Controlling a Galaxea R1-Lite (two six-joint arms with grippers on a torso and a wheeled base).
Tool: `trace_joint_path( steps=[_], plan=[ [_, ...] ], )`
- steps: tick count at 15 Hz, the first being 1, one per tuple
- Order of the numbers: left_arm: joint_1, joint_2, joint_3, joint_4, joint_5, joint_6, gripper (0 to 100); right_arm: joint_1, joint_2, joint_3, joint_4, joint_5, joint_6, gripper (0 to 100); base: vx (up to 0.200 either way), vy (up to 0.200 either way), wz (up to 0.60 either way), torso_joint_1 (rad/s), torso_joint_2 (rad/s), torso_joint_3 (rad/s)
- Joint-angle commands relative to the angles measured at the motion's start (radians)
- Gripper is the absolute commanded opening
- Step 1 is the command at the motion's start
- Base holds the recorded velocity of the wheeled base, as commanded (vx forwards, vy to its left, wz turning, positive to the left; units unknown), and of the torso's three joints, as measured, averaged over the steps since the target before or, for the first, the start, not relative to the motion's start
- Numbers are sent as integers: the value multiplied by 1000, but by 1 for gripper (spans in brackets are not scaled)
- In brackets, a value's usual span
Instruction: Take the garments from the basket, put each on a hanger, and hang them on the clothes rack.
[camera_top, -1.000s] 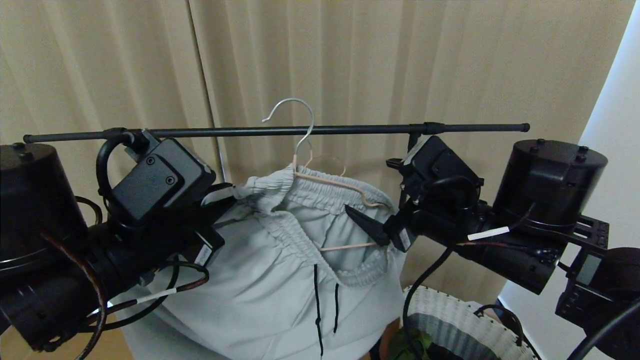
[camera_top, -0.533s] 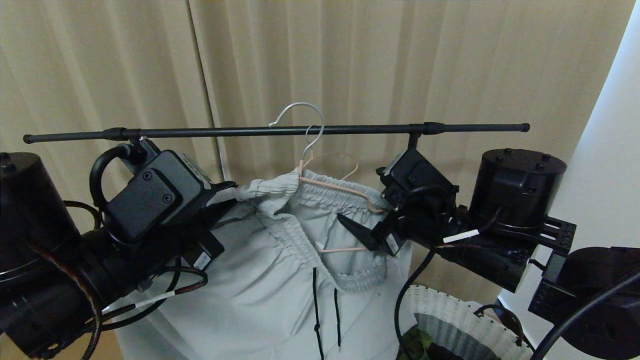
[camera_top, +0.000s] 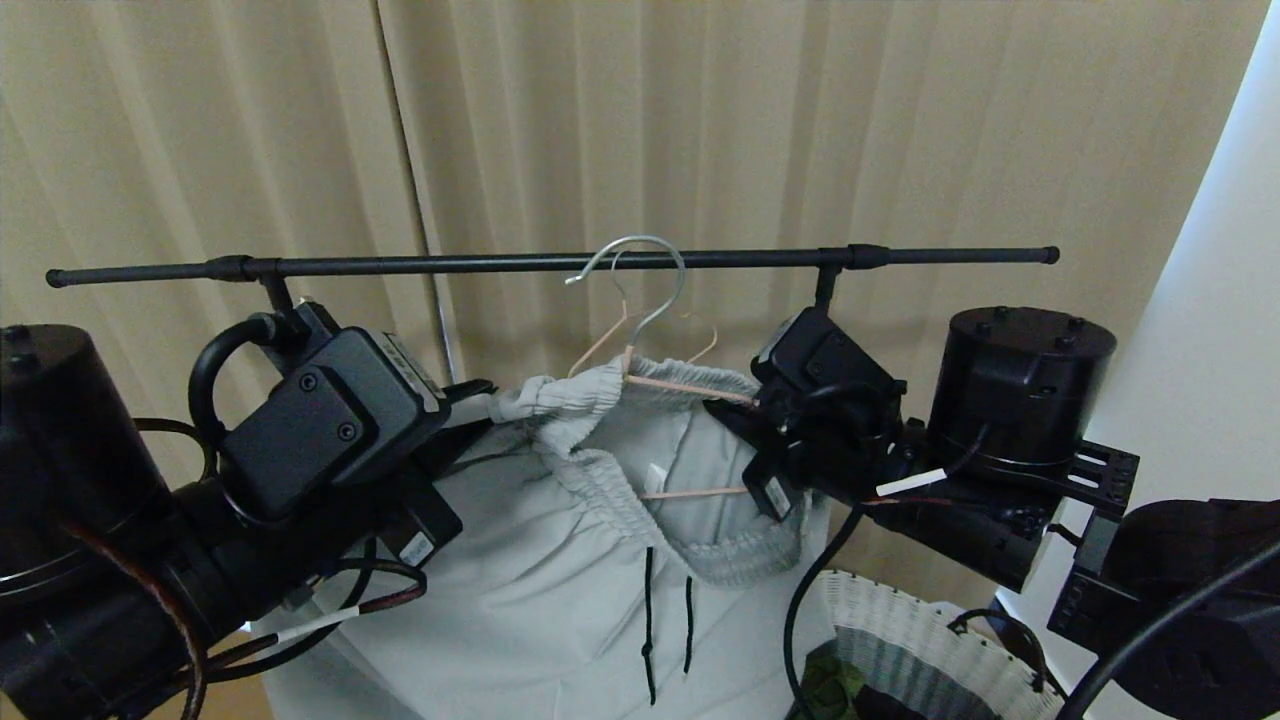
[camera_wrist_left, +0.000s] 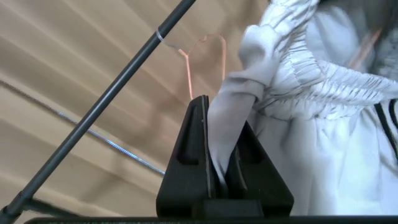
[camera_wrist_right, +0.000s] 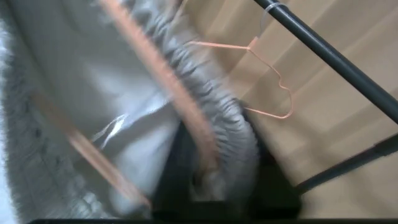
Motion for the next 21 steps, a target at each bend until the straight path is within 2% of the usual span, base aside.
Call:
trace_joint_path(
  steps=[1, 6, 7, 13, 19, 21],
  plan=[
    [-1, 0, 1, -2, 2, 0, 0, 0, -1, 1, 1, 0, -1, 0, 0, 0, 0, 0, 0, 0],
    [-1, -2, 17, -2, 3, -2, 0, 1, -2, 5, 1, 0, 0, 0, 0, 0, 0, 0, 0, 0],
    [-1, -5, 23, -2, 3, -3, 100, 1, -4, 5, -1, 0, 0, 0, 0, 0, 0, 0, 0, 0],
    [5, -46, 61, -2, 5, -22, 100, -3, -28, 8, 1, -7, 0, 0, 0, 0, 0, 0, 0, 0],
    [10, -144, 116, 0, 3, -138, 100, -83, -64, 19, 8, -46, 0, 0, 0, 0, 0, 0, 0, 0],
    [58, -155, 155, 0, 3, -141, 100, -114, -105, 42, 11, -46, -1, 0, 0, 0, 0, 0, 0, 0]
  ],
)
